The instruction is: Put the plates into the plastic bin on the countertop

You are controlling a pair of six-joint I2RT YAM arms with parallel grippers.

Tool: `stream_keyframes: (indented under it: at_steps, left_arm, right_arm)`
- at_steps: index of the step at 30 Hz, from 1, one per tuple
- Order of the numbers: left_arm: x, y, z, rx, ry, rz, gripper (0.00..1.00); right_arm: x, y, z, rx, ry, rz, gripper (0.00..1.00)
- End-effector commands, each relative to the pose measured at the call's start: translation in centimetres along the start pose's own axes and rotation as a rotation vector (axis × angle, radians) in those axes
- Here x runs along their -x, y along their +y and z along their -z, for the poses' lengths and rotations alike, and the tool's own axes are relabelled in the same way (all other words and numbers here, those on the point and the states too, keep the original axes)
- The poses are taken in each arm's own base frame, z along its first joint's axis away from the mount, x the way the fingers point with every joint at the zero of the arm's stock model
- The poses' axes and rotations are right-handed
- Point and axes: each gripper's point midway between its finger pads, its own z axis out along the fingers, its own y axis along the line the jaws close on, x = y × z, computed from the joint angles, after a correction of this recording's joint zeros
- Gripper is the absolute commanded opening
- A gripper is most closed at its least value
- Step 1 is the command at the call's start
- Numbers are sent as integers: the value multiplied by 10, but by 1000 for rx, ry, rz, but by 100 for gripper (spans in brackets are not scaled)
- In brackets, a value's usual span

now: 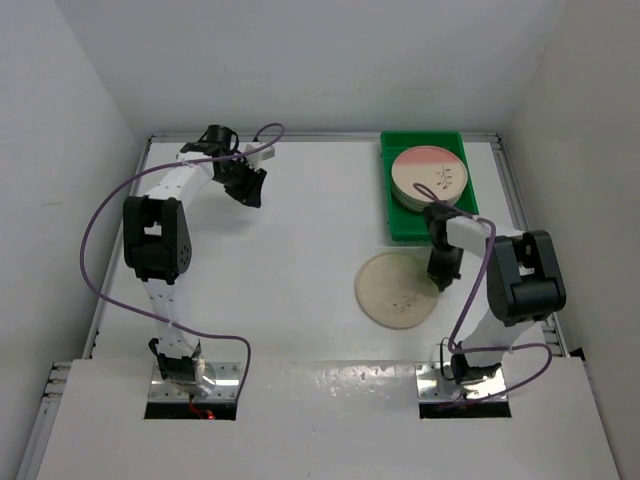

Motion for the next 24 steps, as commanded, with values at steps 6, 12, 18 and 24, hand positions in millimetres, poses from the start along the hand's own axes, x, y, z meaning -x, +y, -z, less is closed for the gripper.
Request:
stream_keyframes:
  at_steps: [6,12,18,24]
  left_arm:
    - [26,-10,13,11,-58,-65,51]
    - [6,-47,3,-112,6,-116,60]
    - [-48,-110,-16,-344,186,-177,76]
    - [-93,-111,-41,-266,335,-202,77]
  right_arm:
    - [20,238,98,646,-120,201,0]
    - [43,297,175,963,-253,271,0]
    - [70,234,173,840,-417,268,18]
    - [60,201,158,805,-413,257,39]
